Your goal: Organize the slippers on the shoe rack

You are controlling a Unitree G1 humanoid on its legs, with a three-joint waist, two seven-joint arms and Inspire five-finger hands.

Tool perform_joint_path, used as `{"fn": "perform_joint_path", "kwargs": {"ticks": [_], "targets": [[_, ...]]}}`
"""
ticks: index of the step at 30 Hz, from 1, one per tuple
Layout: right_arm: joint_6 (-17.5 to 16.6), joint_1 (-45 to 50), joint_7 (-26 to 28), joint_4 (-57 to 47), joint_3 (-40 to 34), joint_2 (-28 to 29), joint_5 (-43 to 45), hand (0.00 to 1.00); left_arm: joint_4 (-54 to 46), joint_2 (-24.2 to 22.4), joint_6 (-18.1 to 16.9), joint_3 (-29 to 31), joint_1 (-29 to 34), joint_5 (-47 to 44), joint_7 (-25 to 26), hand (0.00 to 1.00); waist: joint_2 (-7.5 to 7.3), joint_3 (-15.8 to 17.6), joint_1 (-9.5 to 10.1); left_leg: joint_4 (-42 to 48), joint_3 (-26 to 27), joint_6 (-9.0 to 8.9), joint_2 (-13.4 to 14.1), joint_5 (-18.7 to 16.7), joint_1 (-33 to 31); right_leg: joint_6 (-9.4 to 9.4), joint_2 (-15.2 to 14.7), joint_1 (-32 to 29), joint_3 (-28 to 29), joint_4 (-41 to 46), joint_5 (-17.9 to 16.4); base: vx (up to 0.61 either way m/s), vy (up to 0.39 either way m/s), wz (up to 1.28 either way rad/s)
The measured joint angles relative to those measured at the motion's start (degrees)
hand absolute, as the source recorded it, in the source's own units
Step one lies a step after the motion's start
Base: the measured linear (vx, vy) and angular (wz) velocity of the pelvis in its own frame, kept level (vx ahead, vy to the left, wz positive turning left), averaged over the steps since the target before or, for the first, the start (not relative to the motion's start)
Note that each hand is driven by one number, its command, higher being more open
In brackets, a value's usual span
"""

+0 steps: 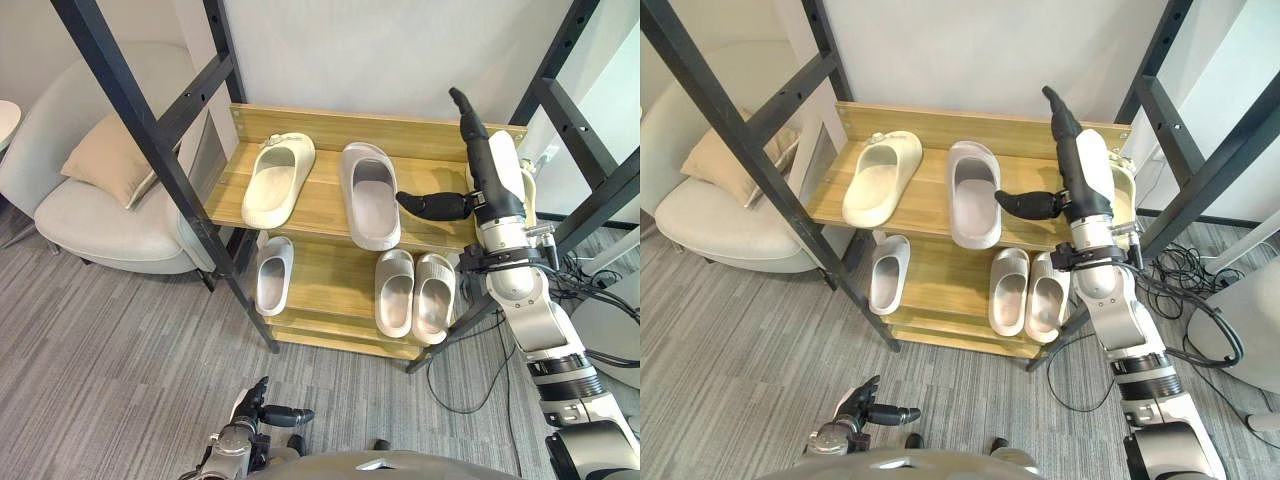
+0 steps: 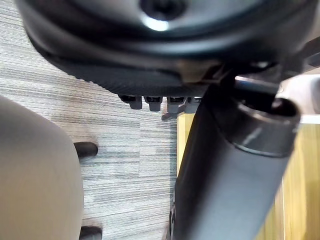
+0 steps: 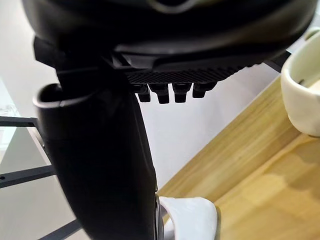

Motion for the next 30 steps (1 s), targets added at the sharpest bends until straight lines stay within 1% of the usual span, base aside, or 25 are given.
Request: {"fn": "perform_joint_path", "kwargs": {"ticks": [8, 17, 22, 23, 28, 30], "targets": [[0.58, -3.17, 0.02, 5.11, 0.21, 0.02, 1.9, 1.0, 0.01, 0.08, 0.0, -0.01, 0.0, -0.5, 0.0, 1.0, -0.06, 0.04, 0.04, -0.02, -0.79, 0.08, -0.17, 0.15, -0.49, 0.02, -0.07, 0.02, -0.88, -0.28, 0.04, 0.01, -0.001, 0.05], [0.96, -7.96, 0.02, 10.14, 2.27, 0.15, 3.49, 1.0, -0.36, 0.59, 0.04, -0.01, -0.02, -1.6, -0.02, 1.0, -0.77, 0.46, 0.4, -1.61, -1.23, 0.12, -0.22, 1.32, -0.54, 0.04, -0.09, -0.57, -1.27, -0.28, 0.11, -0.01, 0.001, 0.02], [0.98, -11.2, 0.4, 13.74, 3.51, 0.14, 4.78, 1.0, -0.82, 0.68, -0.01, -0.04, -0.01, -2.11, -0.12, 1.0, -1.16, 0.7, 0.82, -1.62, -1.25, 0.16, -0.3, 1.34, -0.8, 0.06, -0.14, -0.74, -1.33, -0.41, 0.13, 0.0, 0.0, 0.0], [0.97, -11.97, 0.59, 14.63, 4.12, 0.14, 5.66, 0.0, -0.9, 0.76, -0.02, -0.04, -0.02, -2.42, -0.17, 1.0, -1.34, 0.82, 0.96, -1.62, -1.3, 0.16, -0.29, 1.34, -0.85, 0.06, -0.13, -0.72, -1.39, -0.47, 0.13, 0.0, 0.0, 0.0], [0.94, -14.84, 0.78, 17.64, 5.24, 0.12, 5.84, 0.0, -0.99, 0.99, -0.42, -0.04, -0.02, -2.88, -0.32, 1.0, -1.55, 0.95, 1.37, -1.63, -1.38, 0.17, -0.33, 1.34, -0.9, 0.06, -0.16, -0.69, -1.49, -0.51, 0.14, 0.0, 0.0, 0.0], [0.93, -17.41, 1.36, 20.18, 7.58, -0.12, 5.93, 0.0, -0.99, 1.02, -0.46, -0.07, -0.02, -3.23, -0.4, 1.0, -1.72, 1.1, 1.39, -1.62, -1.38, 0.17, -0.31, 1.37, -0.88, 0.05, -0.14, -0.68, -1.48, -0.51, 0.15, 0.0, 0.0, 0.0]]}}
